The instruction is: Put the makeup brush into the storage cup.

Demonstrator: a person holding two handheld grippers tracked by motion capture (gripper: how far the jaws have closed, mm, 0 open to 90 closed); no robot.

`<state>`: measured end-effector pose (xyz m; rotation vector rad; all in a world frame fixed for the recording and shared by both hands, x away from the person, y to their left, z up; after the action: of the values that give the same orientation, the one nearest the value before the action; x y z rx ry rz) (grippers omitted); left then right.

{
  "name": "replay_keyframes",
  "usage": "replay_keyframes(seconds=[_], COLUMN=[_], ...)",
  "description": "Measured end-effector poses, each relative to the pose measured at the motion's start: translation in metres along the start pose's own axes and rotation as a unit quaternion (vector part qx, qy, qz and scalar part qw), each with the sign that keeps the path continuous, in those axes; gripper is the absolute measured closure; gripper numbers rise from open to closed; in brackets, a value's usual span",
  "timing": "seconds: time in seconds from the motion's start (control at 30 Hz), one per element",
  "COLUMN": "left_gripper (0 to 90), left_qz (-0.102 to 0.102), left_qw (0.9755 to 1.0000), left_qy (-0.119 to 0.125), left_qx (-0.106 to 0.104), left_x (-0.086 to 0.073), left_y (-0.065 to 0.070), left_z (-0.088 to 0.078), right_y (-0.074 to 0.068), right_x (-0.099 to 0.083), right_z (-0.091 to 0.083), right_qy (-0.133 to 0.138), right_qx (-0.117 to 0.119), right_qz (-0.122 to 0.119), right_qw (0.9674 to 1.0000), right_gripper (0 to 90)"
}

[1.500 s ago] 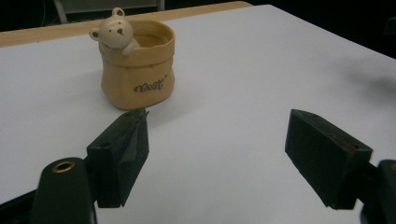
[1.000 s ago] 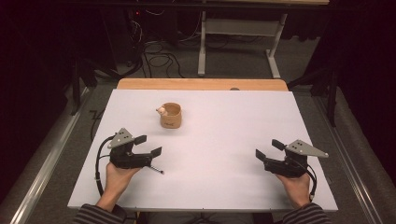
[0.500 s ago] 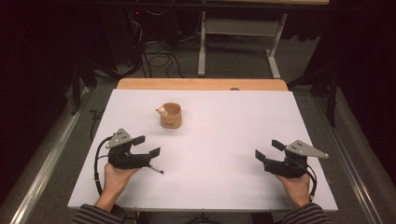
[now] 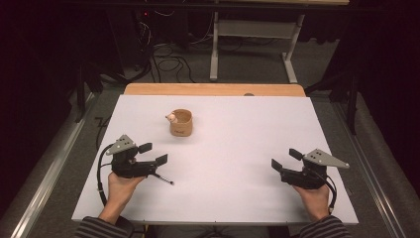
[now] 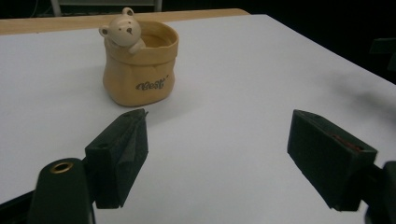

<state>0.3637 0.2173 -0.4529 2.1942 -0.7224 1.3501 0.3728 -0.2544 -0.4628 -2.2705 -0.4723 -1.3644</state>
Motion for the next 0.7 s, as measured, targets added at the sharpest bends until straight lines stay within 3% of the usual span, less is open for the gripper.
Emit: replay_keyframes(seconds=[0.7], left_gripper=[20.4], left_qz=[0.01], left_qw=[0.9996], left_qy=[0.005], left_qx=[0.025], left_x=[0.018], left_y=[-0.015], left_z=[-0.009], right_y=[0.0], right_x=[0.0], right_z=[0.0], right_qy=[0.0], right_qx=[0.0], right_qz=[0.001], right_qw=[1.0], right_gripper=[21.6])
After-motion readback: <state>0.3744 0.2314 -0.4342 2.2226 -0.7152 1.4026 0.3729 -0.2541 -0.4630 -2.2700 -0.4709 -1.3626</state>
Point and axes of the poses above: each handheld gripper's, and its own axes: z roughly forward along the jaws, x roughly out of its top, y roughly to its right, the point moved 3 cm from there along z, roughly forward along the jaws, and after that the axes turned 8 degrees about z, right-handed, at the moved point
